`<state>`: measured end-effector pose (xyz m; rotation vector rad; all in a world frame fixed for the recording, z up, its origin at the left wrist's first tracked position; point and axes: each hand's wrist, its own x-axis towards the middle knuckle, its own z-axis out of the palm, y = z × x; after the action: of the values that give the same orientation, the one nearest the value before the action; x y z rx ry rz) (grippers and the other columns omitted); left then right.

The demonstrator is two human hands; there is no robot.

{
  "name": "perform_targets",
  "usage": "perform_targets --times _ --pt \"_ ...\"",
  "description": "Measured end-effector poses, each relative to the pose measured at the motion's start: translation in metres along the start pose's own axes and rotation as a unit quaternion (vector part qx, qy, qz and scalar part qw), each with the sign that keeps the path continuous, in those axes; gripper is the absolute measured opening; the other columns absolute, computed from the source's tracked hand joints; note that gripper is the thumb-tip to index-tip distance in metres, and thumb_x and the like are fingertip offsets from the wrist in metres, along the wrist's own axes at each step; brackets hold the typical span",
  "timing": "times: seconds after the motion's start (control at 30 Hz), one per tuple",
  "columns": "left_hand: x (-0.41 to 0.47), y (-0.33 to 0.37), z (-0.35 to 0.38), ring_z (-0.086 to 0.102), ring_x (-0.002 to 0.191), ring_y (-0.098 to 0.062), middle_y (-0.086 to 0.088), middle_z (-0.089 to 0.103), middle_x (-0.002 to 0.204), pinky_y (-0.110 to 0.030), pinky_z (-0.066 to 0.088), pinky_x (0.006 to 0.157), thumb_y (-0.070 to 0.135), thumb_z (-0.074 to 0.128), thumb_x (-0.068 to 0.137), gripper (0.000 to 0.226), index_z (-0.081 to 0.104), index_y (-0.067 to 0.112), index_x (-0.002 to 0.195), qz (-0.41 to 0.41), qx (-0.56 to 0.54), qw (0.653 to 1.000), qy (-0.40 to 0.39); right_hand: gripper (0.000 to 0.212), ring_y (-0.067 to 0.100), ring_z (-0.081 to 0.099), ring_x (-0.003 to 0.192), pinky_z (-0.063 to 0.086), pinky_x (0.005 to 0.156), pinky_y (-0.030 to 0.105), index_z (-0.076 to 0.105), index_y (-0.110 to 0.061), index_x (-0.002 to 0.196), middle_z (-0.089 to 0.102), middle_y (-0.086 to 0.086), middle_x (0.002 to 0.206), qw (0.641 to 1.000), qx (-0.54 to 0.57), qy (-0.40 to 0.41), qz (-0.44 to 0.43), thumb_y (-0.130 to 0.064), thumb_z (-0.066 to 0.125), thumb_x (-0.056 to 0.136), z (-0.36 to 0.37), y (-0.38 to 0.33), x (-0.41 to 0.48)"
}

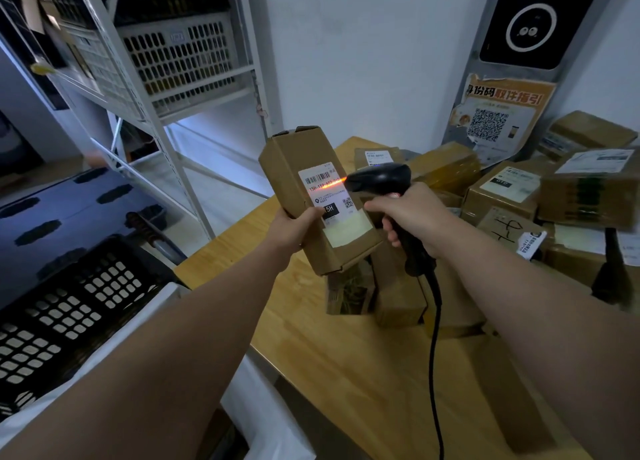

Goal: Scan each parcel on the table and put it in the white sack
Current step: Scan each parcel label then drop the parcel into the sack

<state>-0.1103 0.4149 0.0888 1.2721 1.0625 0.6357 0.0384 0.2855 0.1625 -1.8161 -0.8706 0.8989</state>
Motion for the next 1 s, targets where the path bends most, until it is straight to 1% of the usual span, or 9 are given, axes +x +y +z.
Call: perform_targets --times 0.2,0.33,0.53,0.63,0.73,0.8,0.9,0.93,1.0 --pt "-0.007 0.005 -0.002 0.062 0.092 -0.018 -0.001 0.065 0.102 -0.025 0.047 0.069 0.048 0.059 0.089 0.051 0.056 0.013 0.125 -0.039 0.008 0.999 -0.019 0.032 0.021 0.061 0.064 0.053 0.057 0.031 0.062 -0.004 0.108 0.060 0.010 0.073 0.989 0.116 0.045 0.078 -0.023 0.071 0.085 -0.026 0.015 0.006" --pt "-0.020 -0.003 -0.005 0.065 0.086 -0.018 -0.003 0.067 0.102 -0.025 0.051 0.065 0.048 0.055 0.092 0.043 0.056 0.019 0.124 -0.031 -0.011 0.998 -0.052 0.034 0.024 0.066 0.086 0.056 0.064 0.035 0.061 -0.013 0.100 0.067 0.012 0.093 0.984 0.144 0.020 0.102 -0.036 0.076 0.081 -0.029 0.034 0.002" --pt "-0.041 -0.030 -0.001 0.066 0.092 -0.021 -0.007 0.065 0.117 -0.027 0.053 0.066 0.050 0.052 0.093 0.044 0.052 0.020 0.126 -0.045 -0.043 0.997 -0.050 0.057 0.027 0.071 0.092 0.056 0.081 0.042 0.067 -0.012 0.111 0.076 0.007 0.095 0.963 0.228 -0.046 0.133 -0.047 0.080 0.068 0.004 0.060 0.003" --pt "-0.053 -0.044 -0.008 0.064 0.091 -0.021 -0.011 0.064 0.120 -0.025 0.050 0.066 0.054 0.058 0.086 0.053 0.054 0.018 0.125 -0.058 -0.060 0.996 -0.026 0.042 0.021 0.073 0.081 0.055 0.065 0.033 0.068 -0.013 0.108 0.076 0.006 0.096 0.957 0.249 -0.064 0.131 -0.040 0.077 0.076 0.025 0.074 0.004" --pt "-0.067 -0.063 -0.031 0.065 0.099 -0.025 -0.013 0.062 0.124 -0.030 0.051 0.076 0.059 0.064 0.068 0.076 0.051 0.015 0.129 -0.056 -0.050 0.997 -0.002 0.028 0.017 0.074 0.069 0.053 0.063 0.030 0.071 -0.014 0.095 0.077 0.004 0.085 0.955 0.247 -0.105 0.129 -0.037 0.074 0.080 0.046 0.081 0.001" --pt "-0.081 -0.074 -0.048 0.064 0.103 -0.027 -0.013 0.062 0.123 -0.033 0.052 0.080 0.057 0.062 0.072 0.069 0.050 0.016 0.126 -0.053 -0.043 0.997 0.032 0.025 0.016 0.073 0.072 0.054 0.061 0.028 0.071 -0.016 0.097 0.077 0.002 0.085 0.954 0.242 -0.131 0.117 -0.037 0.073 0.081 0.064 0.081 -0.006" --pt "-0.107 -0.091 -0.078 0.064 0.103 -0.028 -0.015 0.064 0.119 -0.041 0.051 0.091 0.049 0.048 0.091 0.041 0.054 0.018 0.117 -0.053 -0.072 0.992 0.083 0.022 0.014 0.072 0.074 0.057 0.060 0.025 0.070 -0.018 0.097 0.076 -0.001 0.084 0.954 0.236 -0.162 0.090 -0.036 0.070 0.084 0.099 0.080 -0.021" --pt "-0.117 -0.097 -0.091 0.065 0.100 -0.028 -0.016 0.066 0.115 -0.041 0.050 0.091 0.045 0.045 0.094 0.039 0.056 0.015 0.117 -0.056 -0.097 0.989 0.095 0.020 0.016 0.072 0.075 0.058 0.061 0.027 0.070 -0.018 0.095 0.075 0.001 0.084 0.954 0.229 -0.170 0.086 -0.035 0.069 0.085 0.111 0.080 -0.027" --pt "-0.139 -0.110 -0.117 0.064 0.104 -0.033 -0.019 0.066 0.116 -0.046 0.048 0.094 0.051 0.053 0.083 0.059 0.054 0.009 0.125 -0.064 -0.122 0.982 0.130 0.012 0.021 0.071 0.075 0.058 0.064 0.031 0.069 -0.020 0.091 0.073 0.004 0.082 0.958 0.203 -0.188 0.077 -0.031 0.071 0.085 0.137 0.085 -0.038"
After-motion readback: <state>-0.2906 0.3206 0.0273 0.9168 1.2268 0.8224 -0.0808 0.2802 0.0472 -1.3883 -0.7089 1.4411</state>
